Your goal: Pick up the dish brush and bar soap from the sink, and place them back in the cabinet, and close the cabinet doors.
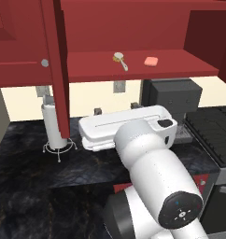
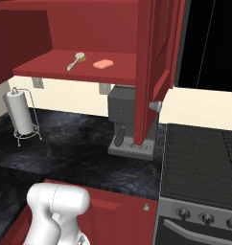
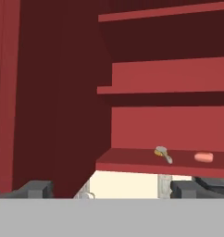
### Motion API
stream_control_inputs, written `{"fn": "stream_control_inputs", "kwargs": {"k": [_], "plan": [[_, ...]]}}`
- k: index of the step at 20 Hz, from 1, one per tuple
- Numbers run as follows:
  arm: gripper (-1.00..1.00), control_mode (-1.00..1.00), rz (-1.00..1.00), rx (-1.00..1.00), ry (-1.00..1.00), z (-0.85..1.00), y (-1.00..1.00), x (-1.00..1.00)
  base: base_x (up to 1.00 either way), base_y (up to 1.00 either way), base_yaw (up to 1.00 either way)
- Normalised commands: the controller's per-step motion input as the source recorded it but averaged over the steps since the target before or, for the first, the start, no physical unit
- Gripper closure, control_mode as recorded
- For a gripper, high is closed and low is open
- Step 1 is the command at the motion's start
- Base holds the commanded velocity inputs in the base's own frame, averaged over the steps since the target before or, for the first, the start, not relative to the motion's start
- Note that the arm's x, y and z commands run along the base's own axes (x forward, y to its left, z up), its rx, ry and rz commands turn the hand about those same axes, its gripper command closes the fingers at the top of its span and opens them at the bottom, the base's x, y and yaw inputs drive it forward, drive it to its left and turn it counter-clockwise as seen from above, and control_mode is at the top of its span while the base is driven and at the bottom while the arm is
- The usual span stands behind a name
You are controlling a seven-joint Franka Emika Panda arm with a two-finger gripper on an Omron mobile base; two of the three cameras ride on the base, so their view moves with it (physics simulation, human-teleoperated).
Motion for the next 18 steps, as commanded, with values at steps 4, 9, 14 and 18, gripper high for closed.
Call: {"fn": "stream_control_inputs", "kwargs": {"k": [4,9,14,18], "plan": [[-1.0,-1.0,0.01,0.0,0.0,0.0,0.36,-0.07,0.0,0.0,0.0],[-1.0,-1.0,0.01,0.0,0.0,0.0,0.36,-0.05,0.0,0.0,0.0],[-1.0,-1.0,0.01,0.0,0.0,0.0,0.36,-0.06,0.0,0.0,0.0],[-1.0,-1.0,0.0,0.0,0.0,0.0,0.34,-0.06,0.0,0.0,0.0]]}}
